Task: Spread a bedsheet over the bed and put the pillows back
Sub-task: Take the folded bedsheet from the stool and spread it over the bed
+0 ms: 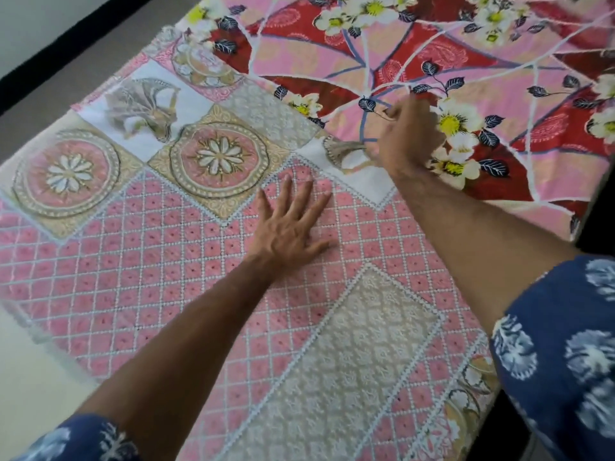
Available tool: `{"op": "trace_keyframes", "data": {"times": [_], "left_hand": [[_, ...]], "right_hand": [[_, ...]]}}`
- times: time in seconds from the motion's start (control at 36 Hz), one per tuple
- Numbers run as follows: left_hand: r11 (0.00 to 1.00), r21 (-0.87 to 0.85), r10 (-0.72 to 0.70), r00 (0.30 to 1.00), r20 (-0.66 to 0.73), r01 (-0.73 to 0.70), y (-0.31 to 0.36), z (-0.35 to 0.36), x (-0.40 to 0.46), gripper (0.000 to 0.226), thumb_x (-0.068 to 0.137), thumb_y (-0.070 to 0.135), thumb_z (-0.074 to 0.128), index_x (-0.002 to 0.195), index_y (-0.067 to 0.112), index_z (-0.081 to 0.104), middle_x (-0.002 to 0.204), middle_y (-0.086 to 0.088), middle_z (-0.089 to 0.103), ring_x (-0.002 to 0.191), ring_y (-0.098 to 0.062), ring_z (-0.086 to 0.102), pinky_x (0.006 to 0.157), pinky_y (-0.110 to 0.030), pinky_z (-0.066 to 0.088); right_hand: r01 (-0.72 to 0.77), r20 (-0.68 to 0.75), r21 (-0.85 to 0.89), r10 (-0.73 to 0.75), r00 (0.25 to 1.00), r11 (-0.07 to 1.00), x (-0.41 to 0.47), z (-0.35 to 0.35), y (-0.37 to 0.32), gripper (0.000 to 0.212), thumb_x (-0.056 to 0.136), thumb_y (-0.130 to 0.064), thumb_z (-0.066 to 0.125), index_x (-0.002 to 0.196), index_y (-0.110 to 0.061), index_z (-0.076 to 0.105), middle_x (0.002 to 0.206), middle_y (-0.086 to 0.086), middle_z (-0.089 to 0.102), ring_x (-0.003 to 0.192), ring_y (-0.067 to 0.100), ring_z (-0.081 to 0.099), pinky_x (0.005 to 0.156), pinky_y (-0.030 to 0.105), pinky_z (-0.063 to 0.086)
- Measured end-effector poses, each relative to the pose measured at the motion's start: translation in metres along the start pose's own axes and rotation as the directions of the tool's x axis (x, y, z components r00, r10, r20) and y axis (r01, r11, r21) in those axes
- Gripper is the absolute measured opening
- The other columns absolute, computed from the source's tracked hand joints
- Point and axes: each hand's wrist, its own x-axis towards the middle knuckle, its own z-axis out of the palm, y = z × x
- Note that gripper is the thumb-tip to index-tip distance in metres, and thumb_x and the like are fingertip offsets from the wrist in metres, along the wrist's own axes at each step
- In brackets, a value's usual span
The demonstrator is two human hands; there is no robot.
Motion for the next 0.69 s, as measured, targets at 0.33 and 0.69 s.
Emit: {"op": "trace_keyframes", "data": {"times": [0.33,0.69], "left_hand": [[0.968,0.065,0.248,0.96,-0.127,-0.241,-0.098,-0.002,-0.001,0.079,0.099,0.069,0.014,0.163,0.024,0.009,0.171,-0.007,0.005,0.158,-0.029,0.001,0.123,-0.061,0.006],[0.957,-0.045,0.284,0.957,-0.052,-0.286,-0.107,-0.002,0.003,0.074,0.102,0.061,0.017,0.162,0.026,-0.004,0.17,-0.002,-0.01,0.157,-0.023,-0.012,0.123,-0.06,-0.007]], "right_hand": [[0.268,0.105,-0.299,-0.247,0.963,0.916,-0.211,0.063,-0.002,0.061,0.106,-0.045,0.035,0.16,-0.018,0.03,0.166,0.006,0.03,0.154,0.026,0.024,0.123,0.055,0.018],[-0.028,0.15,-0.403,0.097,0.984,0.915,-0.163,0.045,-0.003,0.077,0.103,-0.06,0.023,0.163,-0.015,0.004,0.171,0.012,0.003,0.157,0.034,0.003,0.123,0.063,0.013]]}}
